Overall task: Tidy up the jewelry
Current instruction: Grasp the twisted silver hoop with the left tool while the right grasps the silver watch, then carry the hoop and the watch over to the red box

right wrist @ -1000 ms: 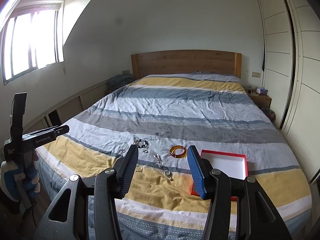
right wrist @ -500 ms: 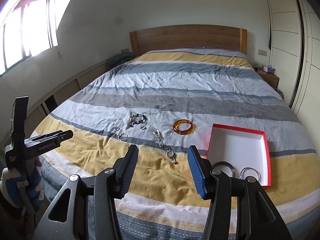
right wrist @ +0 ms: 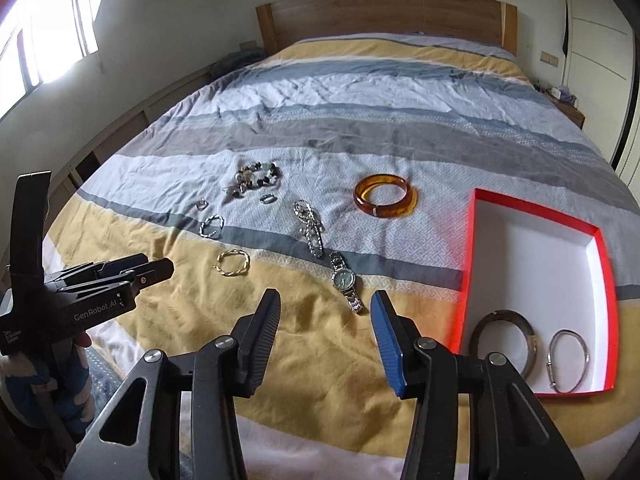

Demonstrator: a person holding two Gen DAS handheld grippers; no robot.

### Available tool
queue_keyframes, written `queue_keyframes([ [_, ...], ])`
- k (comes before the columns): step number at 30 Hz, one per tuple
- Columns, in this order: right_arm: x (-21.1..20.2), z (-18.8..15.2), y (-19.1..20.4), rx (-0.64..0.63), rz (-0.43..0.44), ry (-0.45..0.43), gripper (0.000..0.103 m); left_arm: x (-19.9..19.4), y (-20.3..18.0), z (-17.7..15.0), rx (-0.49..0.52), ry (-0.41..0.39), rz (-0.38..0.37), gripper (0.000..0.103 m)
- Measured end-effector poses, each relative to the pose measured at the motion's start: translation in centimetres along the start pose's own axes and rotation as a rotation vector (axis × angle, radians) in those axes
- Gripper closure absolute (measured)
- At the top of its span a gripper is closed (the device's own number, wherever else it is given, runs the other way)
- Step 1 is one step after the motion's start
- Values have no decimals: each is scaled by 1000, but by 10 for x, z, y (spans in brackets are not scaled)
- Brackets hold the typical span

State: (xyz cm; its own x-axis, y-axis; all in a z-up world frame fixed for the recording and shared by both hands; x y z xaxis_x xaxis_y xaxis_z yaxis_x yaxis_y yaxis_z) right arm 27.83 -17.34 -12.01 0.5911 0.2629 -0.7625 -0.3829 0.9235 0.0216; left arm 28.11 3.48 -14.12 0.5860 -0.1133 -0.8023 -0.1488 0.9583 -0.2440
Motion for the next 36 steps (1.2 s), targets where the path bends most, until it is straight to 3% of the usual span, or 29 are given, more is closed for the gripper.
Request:
queue_keyframes([
  [9, 79, 1, -10, 16, 33, 91, 60, 71, -5, 15, -1, 85, -7, 58],
  [16, 113, -4, -21, 39, 36, 129, 67, 94, -6, 10, 35, 79, 18, 59],
  [30, 125, -9, -22, 52, 58, 93, 79, 96, -12, 11, 80, 38, 40, 94],
  [36, 112, -7, -22, 72, 93, 58, 79, 85, -14, 12, 87, 34, 59, 95],
])
Point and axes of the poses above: each gripper's, at about its wrist camera, not at the fingertips, and x roughly the way its jaws point, y to its left, z to its top, the point moved 3 cm from there along x, roughly the way its jaws point, and after that the axes turned 10 degrees about -x, right-handed, at the moved point
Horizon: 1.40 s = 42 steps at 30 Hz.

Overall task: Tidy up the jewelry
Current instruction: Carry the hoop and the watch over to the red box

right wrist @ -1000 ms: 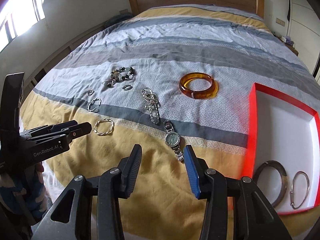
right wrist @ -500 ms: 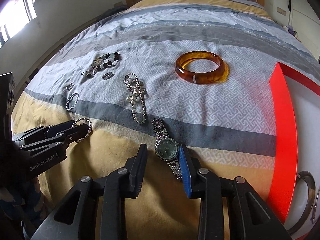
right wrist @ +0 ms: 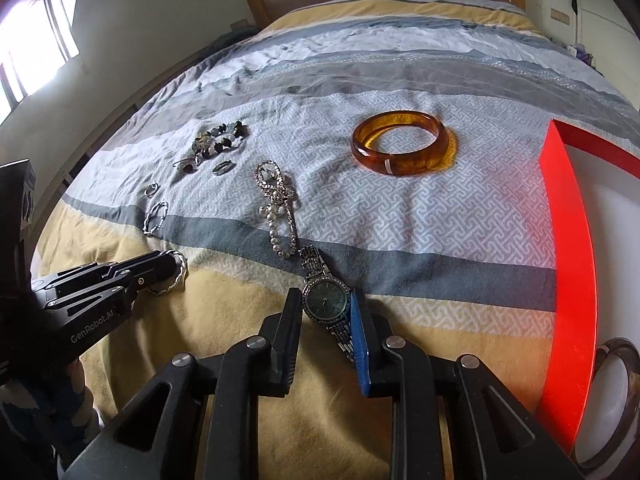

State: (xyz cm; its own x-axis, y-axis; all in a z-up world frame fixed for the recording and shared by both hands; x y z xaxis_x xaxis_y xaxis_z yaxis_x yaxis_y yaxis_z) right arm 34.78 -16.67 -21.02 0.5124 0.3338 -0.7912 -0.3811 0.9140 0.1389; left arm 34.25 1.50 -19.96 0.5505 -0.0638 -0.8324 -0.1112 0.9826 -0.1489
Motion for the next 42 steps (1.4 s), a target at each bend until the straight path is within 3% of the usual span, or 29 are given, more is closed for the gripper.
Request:
queue_keyframes([
  [14, -85, -3, 35, -13, 19, -95, 79, -76, 1, -10, -3, -51, -2, 100],
  [30, -218, -39, 42, -10, -74, -232, 79, -205, -41, -37, 60, -199, -54, 100],
  [42, -292, -62, 53, 4, -159, -317, 79, -282, -35, -58, 34, -302, -67, 100],
])
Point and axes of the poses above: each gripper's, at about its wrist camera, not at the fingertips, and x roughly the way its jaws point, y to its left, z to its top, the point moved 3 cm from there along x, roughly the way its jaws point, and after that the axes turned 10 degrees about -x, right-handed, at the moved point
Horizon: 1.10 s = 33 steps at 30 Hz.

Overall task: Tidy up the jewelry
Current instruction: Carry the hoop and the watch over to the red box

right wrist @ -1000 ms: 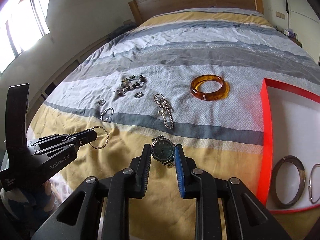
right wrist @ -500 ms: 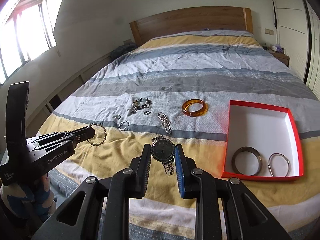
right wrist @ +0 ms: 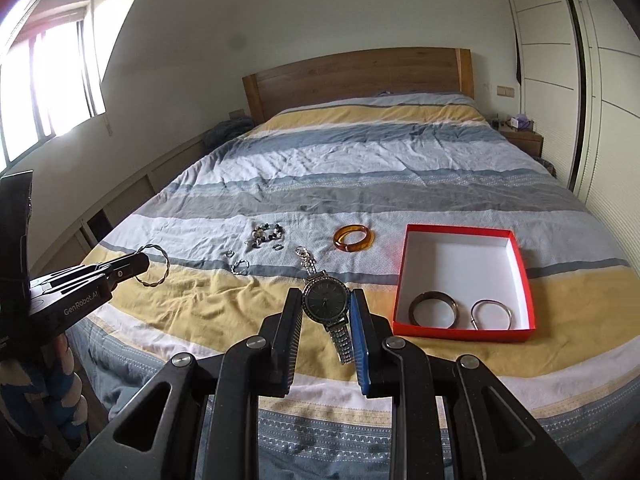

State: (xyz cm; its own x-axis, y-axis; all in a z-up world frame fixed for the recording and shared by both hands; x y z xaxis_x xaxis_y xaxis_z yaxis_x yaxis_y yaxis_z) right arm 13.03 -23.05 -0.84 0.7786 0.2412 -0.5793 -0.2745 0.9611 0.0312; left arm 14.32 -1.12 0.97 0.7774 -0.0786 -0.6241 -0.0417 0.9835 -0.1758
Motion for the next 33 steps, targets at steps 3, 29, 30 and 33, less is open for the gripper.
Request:
queue_keyframes([
  [3, -17, 1, 5, 0, -12, -25, 79, -16, 2, 2, -10, -21, -13, 100],
  [29, -42, 8, -35, 54, -110, -81, 79, -10, -7, 2, 3, -6, -11, 100],
  [30, -39, 7, -40, 58, -115, -76, 79, -5, -8, 2, 6, 3, -8, 100],
  [33, -32, 4, -60, 79, -132, -66, 79, 11, -15, 0, 17, 28, -8, 100],
])
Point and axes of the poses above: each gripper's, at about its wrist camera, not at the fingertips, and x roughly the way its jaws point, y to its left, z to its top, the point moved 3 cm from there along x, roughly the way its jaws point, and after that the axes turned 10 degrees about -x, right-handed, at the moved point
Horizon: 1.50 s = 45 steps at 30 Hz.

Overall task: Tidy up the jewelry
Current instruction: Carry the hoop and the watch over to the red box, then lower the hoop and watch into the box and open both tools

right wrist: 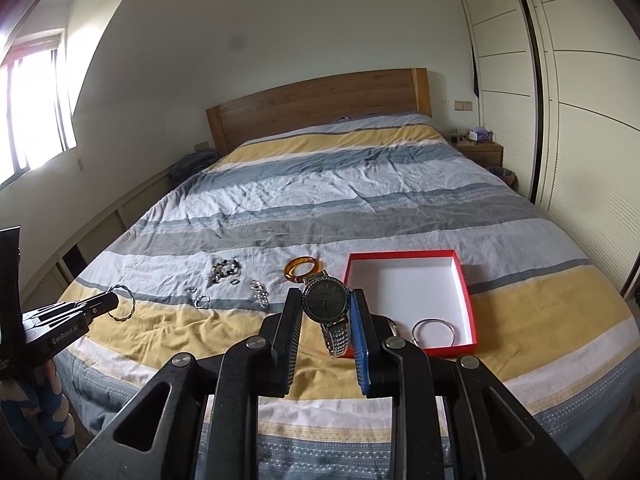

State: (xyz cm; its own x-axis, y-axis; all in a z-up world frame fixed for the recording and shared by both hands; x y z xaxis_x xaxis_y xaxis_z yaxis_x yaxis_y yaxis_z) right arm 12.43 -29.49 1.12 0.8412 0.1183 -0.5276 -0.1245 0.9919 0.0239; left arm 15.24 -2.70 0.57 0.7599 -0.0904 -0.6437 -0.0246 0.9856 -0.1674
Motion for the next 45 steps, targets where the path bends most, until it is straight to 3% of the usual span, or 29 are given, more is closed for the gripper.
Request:
queue_keyframes([
  [7, 36, -3, -60, 46, -56, 52, 79, 46, -39, 10, 58, 64, -18, 100],
  [11, 62, -3, -90, 48, -80, 92, 79, 77, -78, 17, 98, 98, -67, 100],
  [16, 101, -5, -120, 56, -81, 140, 79, 119, -136, 20, 157, 152, -146, 100],
  [23, 171, -13, -148, 55, -61, 219, 79, 191, -196, 16, 221, 224, -184, 100],
  [36, 266, -31, -173, 28, -24, 341, 79, 306, -239, -5, 209, 341, -202, 100],
  [45, 303, -40, -175, -22, -31, 424, 79, 340, -236, -19, 207, 386, -184, 100],
])
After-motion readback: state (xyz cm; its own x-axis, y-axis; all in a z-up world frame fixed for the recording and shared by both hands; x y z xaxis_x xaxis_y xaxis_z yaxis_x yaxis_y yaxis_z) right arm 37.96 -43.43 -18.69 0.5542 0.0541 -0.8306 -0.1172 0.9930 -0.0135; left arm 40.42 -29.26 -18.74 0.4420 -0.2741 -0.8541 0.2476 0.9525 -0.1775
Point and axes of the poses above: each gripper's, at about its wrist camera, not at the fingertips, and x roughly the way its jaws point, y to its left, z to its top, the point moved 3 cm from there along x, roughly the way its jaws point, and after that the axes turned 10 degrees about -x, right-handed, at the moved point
